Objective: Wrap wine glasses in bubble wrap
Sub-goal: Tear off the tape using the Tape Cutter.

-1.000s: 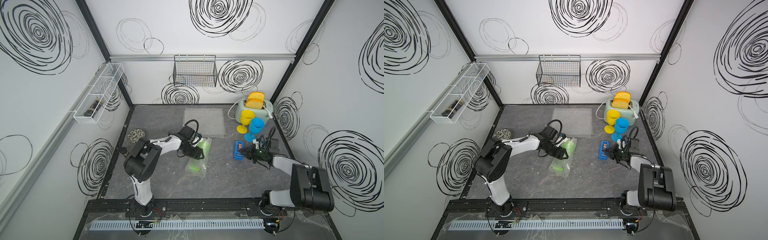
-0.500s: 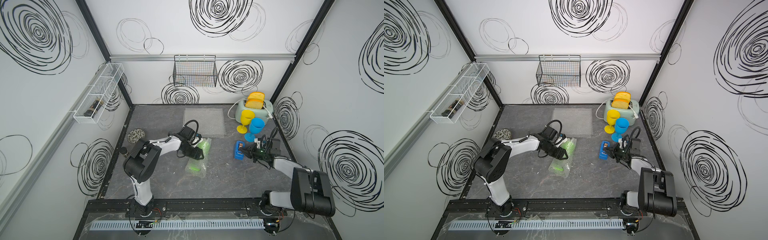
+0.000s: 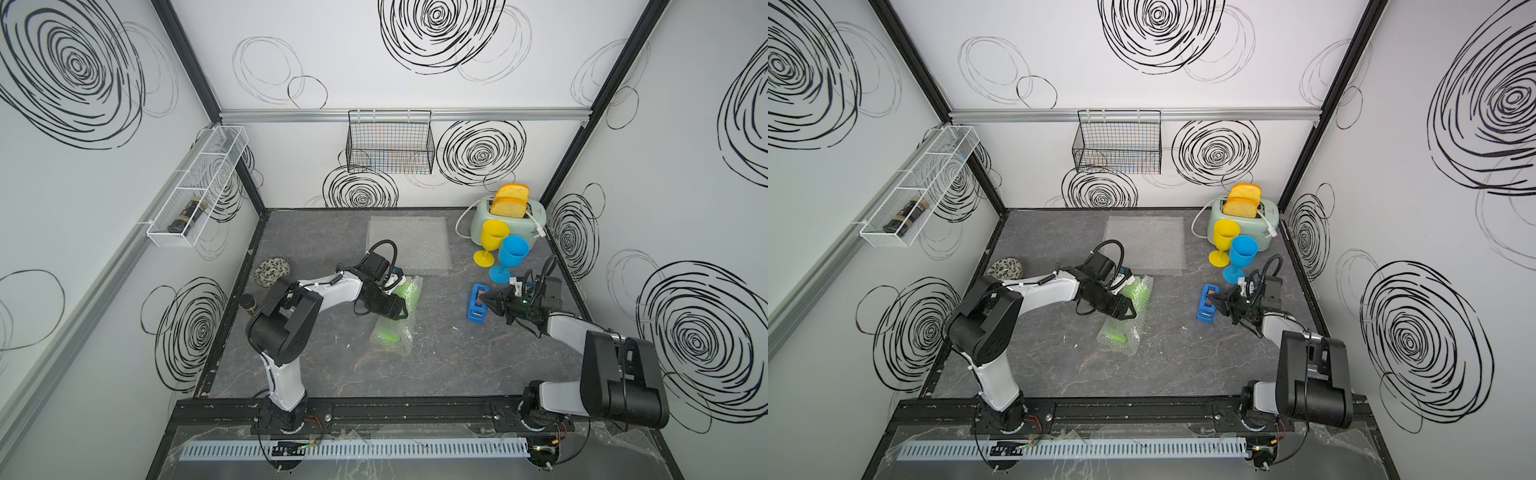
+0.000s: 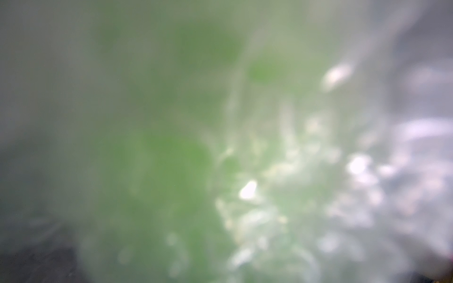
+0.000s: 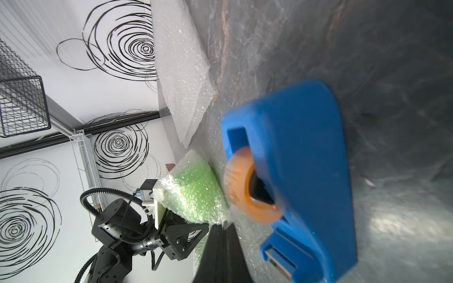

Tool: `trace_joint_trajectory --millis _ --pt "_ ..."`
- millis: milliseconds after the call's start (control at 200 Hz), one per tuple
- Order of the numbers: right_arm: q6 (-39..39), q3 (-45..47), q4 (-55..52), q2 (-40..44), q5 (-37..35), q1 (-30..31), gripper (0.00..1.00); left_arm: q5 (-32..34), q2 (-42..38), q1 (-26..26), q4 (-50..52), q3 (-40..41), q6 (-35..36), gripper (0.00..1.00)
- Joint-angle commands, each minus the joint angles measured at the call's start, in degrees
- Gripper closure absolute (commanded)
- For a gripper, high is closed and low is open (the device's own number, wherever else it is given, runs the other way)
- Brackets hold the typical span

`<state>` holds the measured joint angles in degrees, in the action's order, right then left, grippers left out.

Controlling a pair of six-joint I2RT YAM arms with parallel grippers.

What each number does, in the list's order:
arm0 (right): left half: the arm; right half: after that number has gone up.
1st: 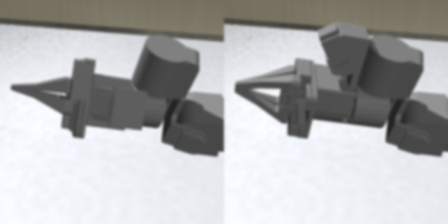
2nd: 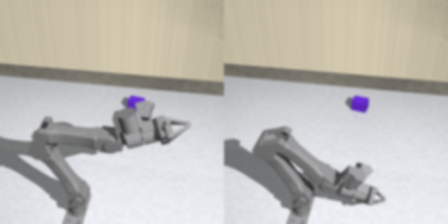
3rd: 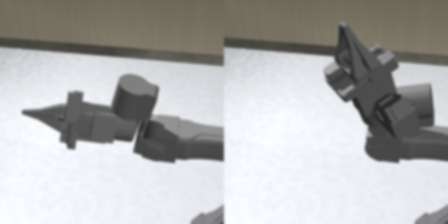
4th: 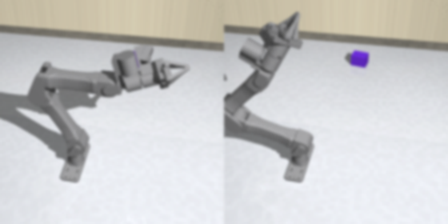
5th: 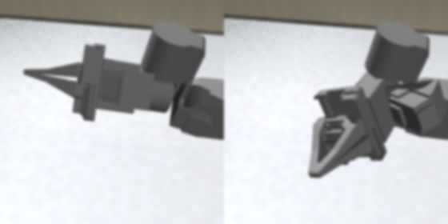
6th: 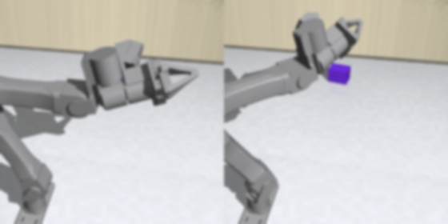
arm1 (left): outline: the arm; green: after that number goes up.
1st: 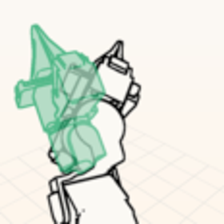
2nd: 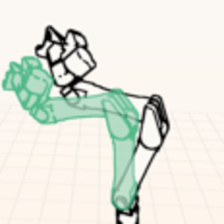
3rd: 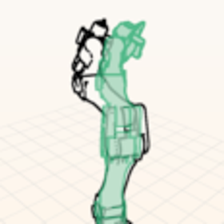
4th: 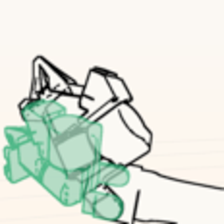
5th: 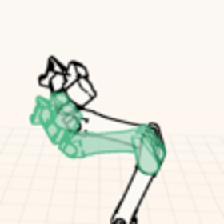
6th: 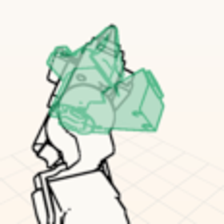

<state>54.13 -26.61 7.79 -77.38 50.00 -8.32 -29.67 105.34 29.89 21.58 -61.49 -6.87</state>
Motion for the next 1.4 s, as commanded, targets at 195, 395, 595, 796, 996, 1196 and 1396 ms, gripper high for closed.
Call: trace_joint_trajectory --millis 195,395,595,796,996,1196,1396 --pt "2.4 -4.3 -1.0 0.7 3.1 -0.5 1.0 3.4 0.7 0.2 4.4 0.9 0.3 0.29" --pt "4.0 -3.3 0.9 -2.5 3.6 -0.4 1.0 3.5 0.7 0.3 4.1 1.4 0.2 0.29" --pt "4.7 -5.0 -1.3 3.4 2.1 -0.3 1.0 3.4 0.0 -0.2 3.5 2.0 0.0 0.29" --pt "4.8 -4.9 -0.7 2.3 4.3 -0.6 1.0 3.2 0.1 -0.1 3.9 1.2 -0.1 0.29" --pt "2.4 -4.3 0.1 -4.6 4.3 -0.8 1.0 3.3 -0.1 0.1 4.1 1.0 0.0 0.3" --pt "5.5 -6.2 0.1 1.9 3.2 -0.4 1.0 3.4 -0.1 0.1 4.5 0.8 0.0 0.3" --pt "3.0 -3.7 1.5 -4.6 3.9 -0.4 1.0 3.3 0.9 0.2 4.3 0.8 -0.1 0.3"
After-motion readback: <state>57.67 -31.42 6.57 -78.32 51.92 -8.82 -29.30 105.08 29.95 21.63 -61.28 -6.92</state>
